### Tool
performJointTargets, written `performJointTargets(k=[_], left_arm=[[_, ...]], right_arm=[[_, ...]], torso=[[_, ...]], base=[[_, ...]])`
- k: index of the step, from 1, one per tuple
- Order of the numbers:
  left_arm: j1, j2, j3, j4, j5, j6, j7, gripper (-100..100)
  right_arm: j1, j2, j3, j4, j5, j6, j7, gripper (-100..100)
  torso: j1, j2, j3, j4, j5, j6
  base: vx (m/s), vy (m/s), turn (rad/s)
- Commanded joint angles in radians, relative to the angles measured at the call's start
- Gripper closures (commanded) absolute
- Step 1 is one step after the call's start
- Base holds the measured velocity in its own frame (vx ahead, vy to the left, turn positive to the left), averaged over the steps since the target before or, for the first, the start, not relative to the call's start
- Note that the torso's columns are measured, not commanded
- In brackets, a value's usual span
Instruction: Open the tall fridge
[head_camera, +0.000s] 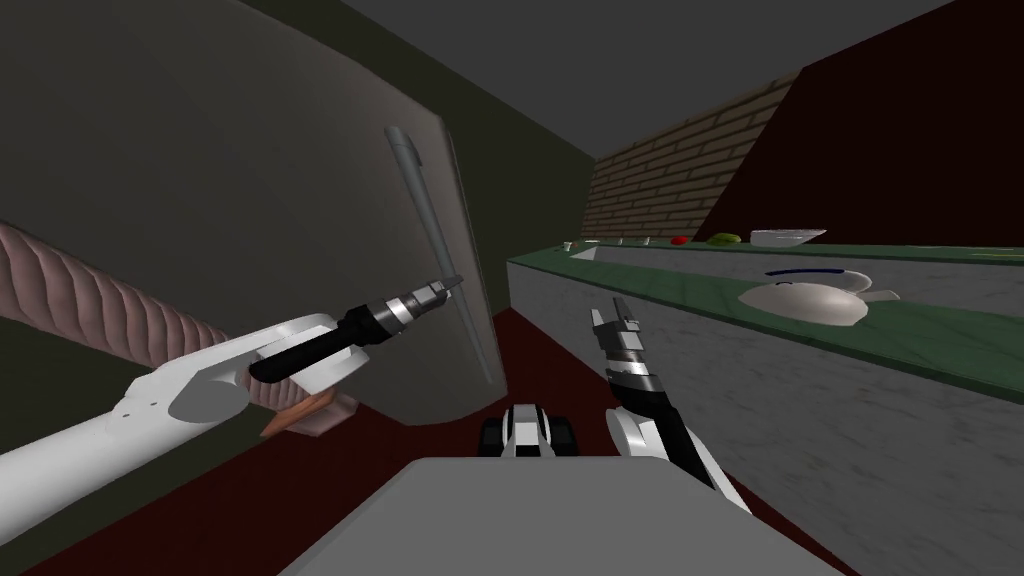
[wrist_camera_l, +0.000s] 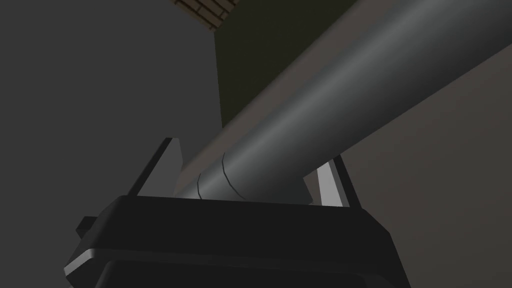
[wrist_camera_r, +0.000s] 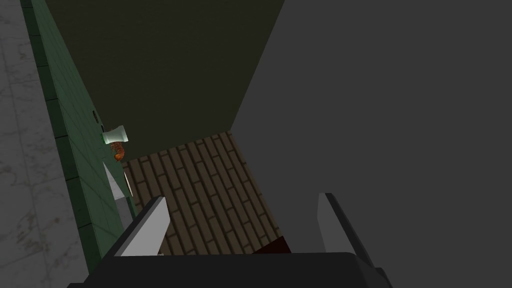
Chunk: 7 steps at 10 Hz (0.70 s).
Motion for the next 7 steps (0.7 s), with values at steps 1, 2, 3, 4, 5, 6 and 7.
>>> performJointTargets(k=[1,2,3,4,5,6,7], left_arm=[[0.017,0.0,0.001,-0.057,0.0,-0.018,0.001,100],[0.019,0.005,-0.003,-0.087,0.001,-0.027,0.003,100],[0.021,0.01,-0.006,-0.117,0.002,-0.036,0.004,100],[0.023,0.015,-0.01,-0.147,0.004,-0.045,0.006,100],[0.025,0.019,-0.014,-0.176,0.005,-0.054,0.007,100],[0.027,0.024,-0.018,-0.206,0.006,-0.063,0.008,100],[0.028,0.029,-0.022,-0.235,0.007,-0.072,0.01,100]], right_arm=[[0.0,0.0,0.0,0.0,0.0,0.0,0.0,0],[0.0,0.0,0.0,0.0,0.0,0.0,0.0,0],[0.0,0.0,0.0,0.0,0.0,0.0,0.0,0],[0.0,0.0,0.0,0.0,0.0,0.0,0.0,0],[0.0,0.0,0.0,0.0,0.0,0.0,0.0,0],[0.0,0.0,0.0,0.0,0.0,0.0,0.0,0],[0.0,0.0,0.0,0.0,0.0,0.0,0.0,0]], torso=[[0.004,0.001,0.001,0.0,0.002,-0.003],[0.003,-0.002,-0.001,0.001,0.002,-0.005],[0.001,-0.004,-0.004,0.001,0.0,-0.004],[-0.001,-0.004,-0.004,0.0,-0.001,-0.001],[-0.002,-0.001,-0.003,0.001,-0.001,-0.001],[-0.002,-0.001,-0.002,0.0,0.0,0.0],[-0.001,0.0,-0.001,0.0,0.001,-0.001]], base=[[-0.142,0.117,-0.032],[-0.115,0.084,0.025],[-0.128,0.121,0.021],[-0.158,0.152,-0.017],[-0.171,0.165,-0.011],[-0.215,0.188,-0.021],[-0.221,0.204,-0.018]])
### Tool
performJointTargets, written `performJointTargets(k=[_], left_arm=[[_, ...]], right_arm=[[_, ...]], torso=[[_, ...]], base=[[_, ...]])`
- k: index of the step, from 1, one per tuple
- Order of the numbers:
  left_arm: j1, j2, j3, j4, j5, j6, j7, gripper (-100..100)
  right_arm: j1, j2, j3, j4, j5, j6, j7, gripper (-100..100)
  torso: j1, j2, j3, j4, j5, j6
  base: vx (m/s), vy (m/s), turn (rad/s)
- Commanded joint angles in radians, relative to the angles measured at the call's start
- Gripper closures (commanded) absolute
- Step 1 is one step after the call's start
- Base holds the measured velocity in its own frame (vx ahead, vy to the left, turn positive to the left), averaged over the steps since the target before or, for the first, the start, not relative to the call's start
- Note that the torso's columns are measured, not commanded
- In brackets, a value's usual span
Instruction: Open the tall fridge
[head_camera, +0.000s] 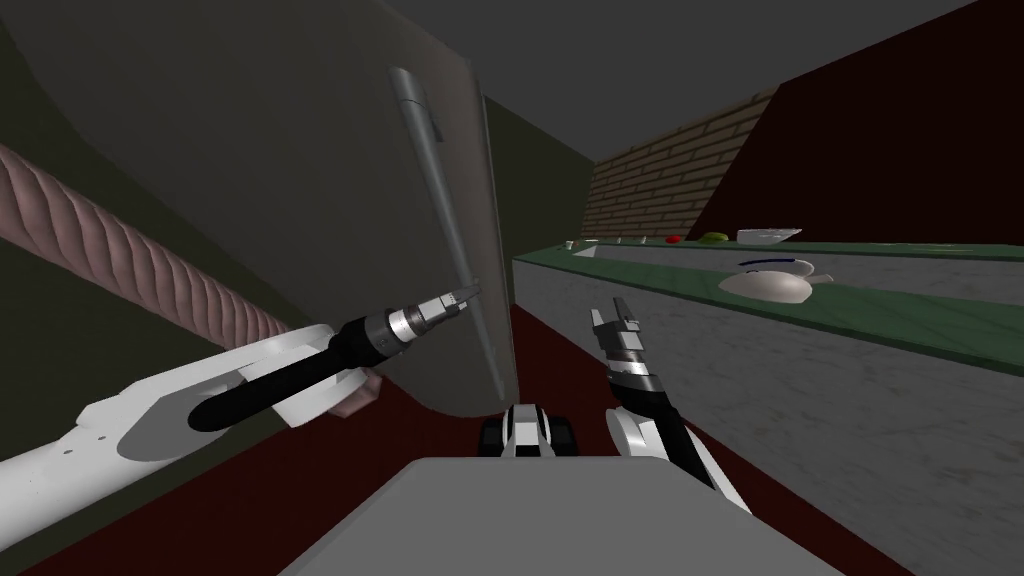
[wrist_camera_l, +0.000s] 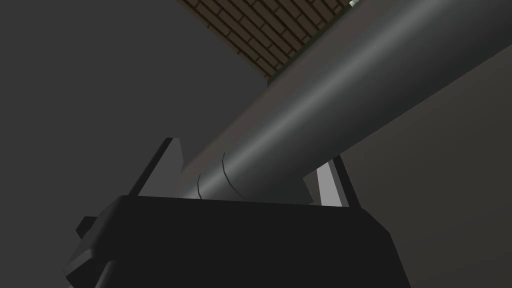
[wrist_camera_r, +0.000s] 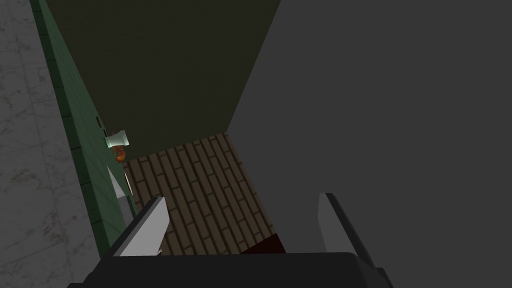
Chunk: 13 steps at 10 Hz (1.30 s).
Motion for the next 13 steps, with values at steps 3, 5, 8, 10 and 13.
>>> performJointTargets(k=[3,5,8,10,13], left_arm=[[0.068,0.031,0.04,-0.042,0.028,-0.078,-0.026,100],[0.119,0.053,0.087,-0.034,0.058,-0.118,-0.051,100],[0.206,0.074,0.164,-0.027,0.087,-0.179,-0.075,100],[0.249,0.074,0.174,-0.027,0.087,-0.182,-0.075,100],[0.326,0.095,0.235,-0.019,0.117,-0.234,-0.1,100]], right_arm=[[0.0,0.0,0.0,0.0,0.0,0.0,0.0,0],[0.0,0.0,0.0,0.0,0.0,0.0,0.0,0],[0.0,0.0,0.0,0.0,0.0,0.0,0.0,0],[0.0,0.0,0.0,0.0,0.0,0.0,0.0,0],[0.0,0.0,0.0,0.0,0.0,0.0,0.0,0]], torso=[[-0.007,-0.013,-0.011,-0.001,-0.004,0.0],[-0.002,-0.009,-0.005,-0.003,-0.002,0.0],[0.001,-0.007,-0.003,-0.003,0.0,-0.001],[0.004,-0.006,-0.002,-0.002,0.001,-0.002],[0.005,-0.006,0.0,-0.001,0.001,-0.001]], base=[[-0.095,0.081,-0.044],[-0.1,0.076,-0.102],[-0.088,0.06,-0.059],[-0.078,0.044,-0.044],[-0.061,0.041,-0.062]])
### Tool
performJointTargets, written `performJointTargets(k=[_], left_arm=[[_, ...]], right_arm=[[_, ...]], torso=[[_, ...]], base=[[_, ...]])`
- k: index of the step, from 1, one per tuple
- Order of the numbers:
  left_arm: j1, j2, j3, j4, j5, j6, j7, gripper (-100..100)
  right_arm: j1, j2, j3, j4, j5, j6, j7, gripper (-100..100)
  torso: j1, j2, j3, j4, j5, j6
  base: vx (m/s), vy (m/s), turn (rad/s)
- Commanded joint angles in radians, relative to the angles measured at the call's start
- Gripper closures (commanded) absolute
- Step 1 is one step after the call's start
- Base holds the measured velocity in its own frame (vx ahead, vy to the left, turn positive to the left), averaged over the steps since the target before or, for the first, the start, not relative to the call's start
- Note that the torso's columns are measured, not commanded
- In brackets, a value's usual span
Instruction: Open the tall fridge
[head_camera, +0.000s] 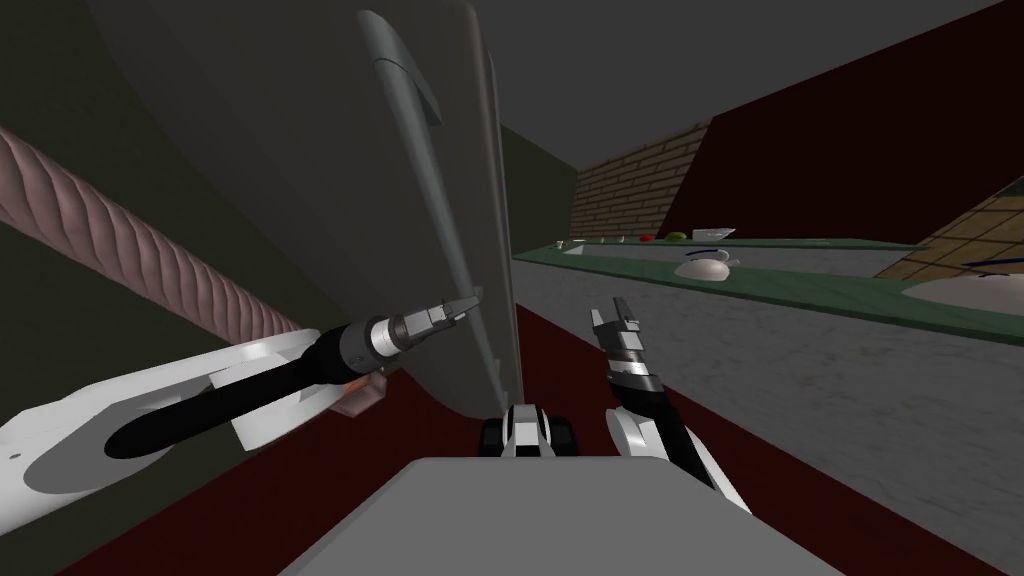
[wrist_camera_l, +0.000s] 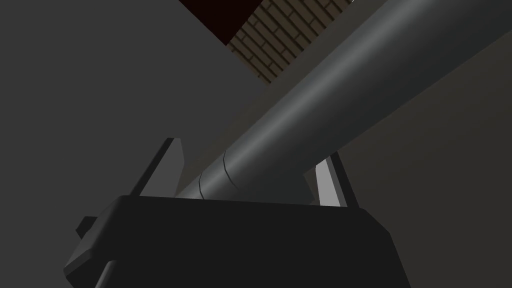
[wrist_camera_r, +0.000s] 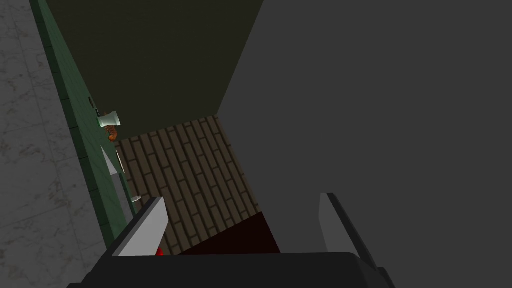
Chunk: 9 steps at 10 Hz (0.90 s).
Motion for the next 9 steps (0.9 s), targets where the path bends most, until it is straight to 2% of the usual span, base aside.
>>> performJointTargets(k=[1,2,3,4,6,7,9], left_arm=[[0.076,0.023,0.07,0.01,0.035,-0.058,-0.027,100],[0.107,0.023,0.073,0.01,0.035,-0.058,-0.027,100],[0.117,0.023,0.073,0.01,0.035,-0.058,-0.027,100],[0.157,0.044,0.134,0.018,0.064,-0.11,-0.052,100],[0.194,0.044,0.134,0.018,0.064,-0.11,-0.052,100],[0.226,0.065,0.191,0.026,0.094,-0.157,-0.076,100],[0.271,0.065,0.196,0.026,0.094,-0.161,-0.076,100]], right_arm=[[0.0,0.0,0.0,0.0,0.0,0.0,0.0,0],[0.0,0.0,0.0,0.0,0.0,0.0,0.0,0],[0.0,0.0,0.0,0.0,0.0,0.0,0.0,0],[0.0,0.0,0.0,0.0,0.0,0.0,0.0,0],[0.0,0.0,0.0,0.0,0.0,0.0,0.0,0],[0.0,0.0,0.0,0.0,0.0,0.0,0.0,0],[0.0,0.0,0.0,0.0,0.0,0.0,0.0,0]], torso=[[0.001,0.0,0.001,-0.002,0.001,-0.001],[0.003,0.002,0.002,0.0,0.0,0.0],[0.004,0.002,0.004,0.0,0.001,-0.002],[0.004,0.002,0.005,-0.001,0.002,-0.003],[0.005,0.003,0.007,0.002,0.002,-0.002],[0.005,0.003,0.009,0.0,0.003,-0.004],[0.005,0.004,0.011,0.004,0.001,-0.003]], base=[[-0.087,0.063,-0.095],[-0.105,0.066,-0.079],[-0.062,0.03,-0.011],[-0.082,0.057,-0.084],[-0.083,0.047,-0.042],[-0.081,0.058,-0.088],[-0.072,0.045,-0.045]])
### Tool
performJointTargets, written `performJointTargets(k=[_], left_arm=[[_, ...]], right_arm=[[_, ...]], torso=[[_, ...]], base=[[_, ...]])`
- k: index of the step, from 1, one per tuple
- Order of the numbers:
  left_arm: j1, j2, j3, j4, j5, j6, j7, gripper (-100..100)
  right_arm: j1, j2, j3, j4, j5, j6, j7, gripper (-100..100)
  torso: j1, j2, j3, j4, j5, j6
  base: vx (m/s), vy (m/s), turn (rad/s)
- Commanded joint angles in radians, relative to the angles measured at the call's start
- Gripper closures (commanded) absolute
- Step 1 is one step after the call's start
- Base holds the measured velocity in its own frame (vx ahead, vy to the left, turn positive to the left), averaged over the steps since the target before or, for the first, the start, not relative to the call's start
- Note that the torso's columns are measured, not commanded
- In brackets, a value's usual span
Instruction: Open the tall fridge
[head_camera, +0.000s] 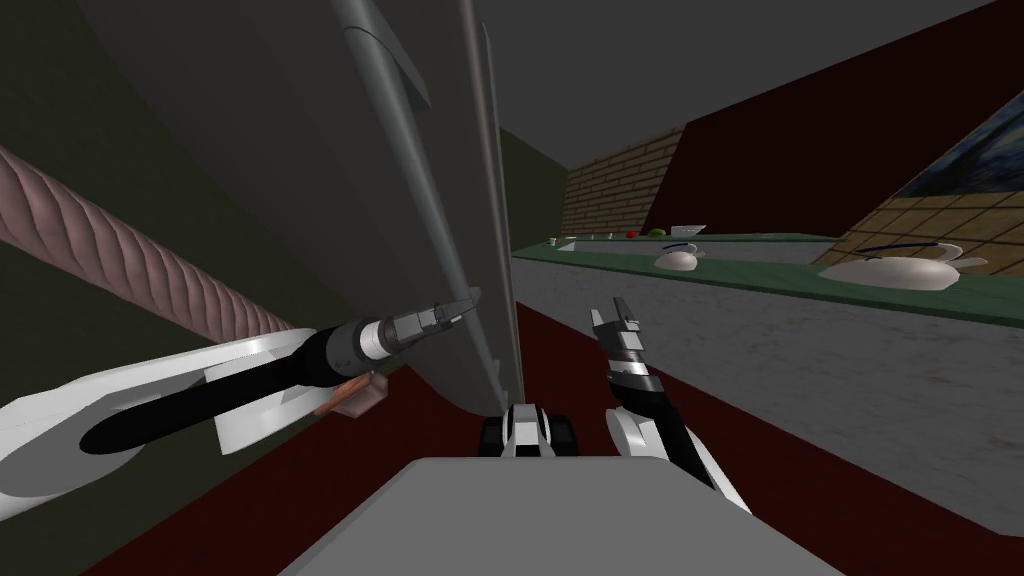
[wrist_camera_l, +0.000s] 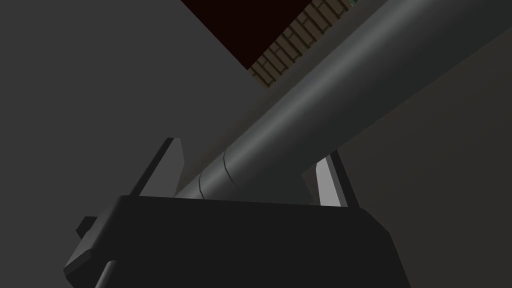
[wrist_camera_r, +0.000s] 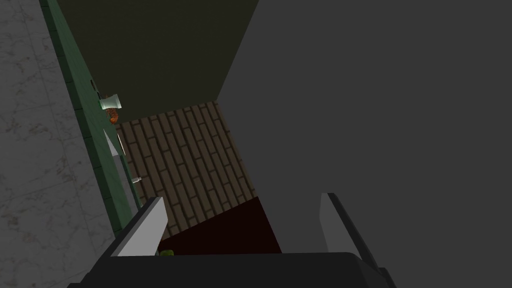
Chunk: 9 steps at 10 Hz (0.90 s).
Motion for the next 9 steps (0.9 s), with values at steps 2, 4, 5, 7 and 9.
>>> performJointTargets(k=[2,4,5,7,9], left_arm=[[0.103,0.026,0.076,0.006,0.032,-0.067,-0.017,100],[0.156,0.047,0.135,0.013,0.062,-0.109,-0.042,100],[0.117,0.063,0.154,0.025,0.073,-0.053,-0.003,-100],[0.099,0.091,0.197,0.031,0.099,-0.026,0.028,-100],[0.081,0.118,0.24,0.038,0.126,0.0,0.059,-100]], right_arm=[[0.0,0.0,0.0,0.0,0.0,0.0,0.0,0],[0.0,0.0,0.0,0.0,0.0,0.0,0.0,0],[0.0,0.0,0.0,0.0,0.0,0.0,0.0,0],[0.0,0.0,0.0,0.0,0.0,0.0,0.0,0],[0.0,0.0,0.0,0.0,0.0,0.0,0.0,0]], torso=[[0.001,0.001,0.002,0.001,0.0,0.001],[0.002,0.001,0.005,0.001,0.001,-0.003],[0.002,0.002,0.004,0.003,-0.001,0.0],[-0.014,-0.004,-0.011,-0.003,-0.006,0.004],[-0.015,-0.002,-0.015,0.004,-0.008,0.004]], base=[[-0.079,0.058,-0.084],[-0.078,0.049,-0.051],[-0.066,0.026,-0.045],[-0.022,-0.005,0.025],[-0.012,0.006,0.007]])
